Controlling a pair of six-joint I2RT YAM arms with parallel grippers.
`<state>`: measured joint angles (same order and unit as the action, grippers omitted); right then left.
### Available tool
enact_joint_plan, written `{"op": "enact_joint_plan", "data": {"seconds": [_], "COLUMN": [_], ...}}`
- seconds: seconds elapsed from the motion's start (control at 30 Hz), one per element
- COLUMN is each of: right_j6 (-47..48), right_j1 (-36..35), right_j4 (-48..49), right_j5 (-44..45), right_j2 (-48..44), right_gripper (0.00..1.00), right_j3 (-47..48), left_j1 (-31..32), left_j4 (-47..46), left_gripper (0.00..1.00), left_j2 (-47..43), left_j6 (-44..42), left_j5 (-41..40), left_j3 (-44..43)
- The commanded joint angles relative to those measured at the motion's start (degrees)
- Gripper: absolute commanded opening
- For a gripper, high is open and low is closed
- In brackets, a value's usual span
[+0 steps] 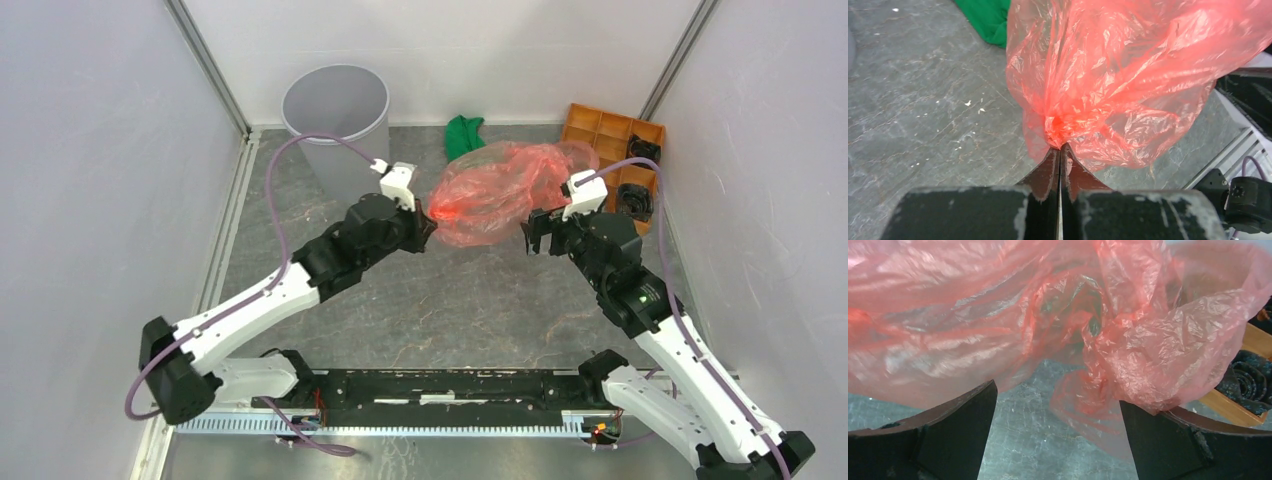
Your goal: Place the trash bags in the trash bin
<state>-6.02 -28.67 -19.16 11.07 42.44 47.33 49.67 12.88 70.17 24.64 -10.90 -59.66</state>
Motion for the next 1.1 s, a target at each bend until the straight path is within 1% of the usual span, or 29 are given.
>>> {"op": "enact_joint_plan", "data": {"seconds": [0.0,0.13,0.2,0.27,0.33,0.4,0.5,0.63,0.8,0.87,0.93,0.97,1.0,1.07], "right_j6": [1.28,0.74,0.17,-0.67,-1.41,-1.01,0.11,-0.71,-3.2,-4.96,-8.82,-11.81,-14.23,-14.19], "right_j1": [-0.05,-0.01,-0.04,0.01,-0.03,-0.03,0.13,2.82,10.87,12.12,12.1,11.92,11.51,10.47], "right_j4": [1.9,2.57,2.33,2.22,2.74,2.99,3.98,5.63,10.15,13.4,17.33,19.55,22.21,20.77], "right_j5": [-1.97,-1.28,-1.7,-4.39,-6.83,-8.05,-7.35,-10.85,-27.73,-37.73,-51.34,-56.11,-59.66,-60.56], "right_j2": [0.41,0.63,0.83,1.14,1.56,2.31,3.91,7.49,10.12,10.34,11.6,12.37,12.87,13.1], "right_gripper": [0.98,0.98,0.98,0.98,0.98,0.98,0.98,0.98,0.98,0.98,0.98,0.98,0.98,0.98], "right_j3": [-1.92,-6.07,-8.89,-11.43,-12.22,-10.78,-7.6,-4.54,-5.68,-6.66,-7.14,-7.39,-7.9,-7.48], "left_j1": [-5.49,-15.8,-19.5,-22.08,-23.35,-23.76,-23.92,-23.9,-23.92,-23.9,-23.91,-23.92,-23.87,-23.92], "left_j4": [-0.83,2.05,3.21,4.86,6.72,7.97,9.14,10.03,10.62,11.2,11.34,11.37,11.31,11.27], "left_gripper": [0.02,0.02,0.02,0.02,0.02,0.02,0.02,0.02,0.02,0.02,0.02,0.02,0.02,0.02], "left_j2": [-4.42,-6.43,-7.31,-7.25,-6.71,-6.25,-6.21,-6.04,-5.92,-5.97,-5.94,-5.93,-5.85,-5.69], "left_j6": [4.55,6.26,6.02,5.48,5.47,5.8,6.36,6.82,7.11,7.15,7.17,7.24,7.4,7.5], "left_j5": [3.41,8.17,8.75,8.67,6.94,4.56,1.8,0.08,-0.93,-2.03,-2.49,-2.52,-2.47,-2.09], "left_j3": [7.17,13.93,15.99,16.5,16.54,16.35,16.19,16.33,16.37,16.29,16.2,16.24,16.24,16.17]}}
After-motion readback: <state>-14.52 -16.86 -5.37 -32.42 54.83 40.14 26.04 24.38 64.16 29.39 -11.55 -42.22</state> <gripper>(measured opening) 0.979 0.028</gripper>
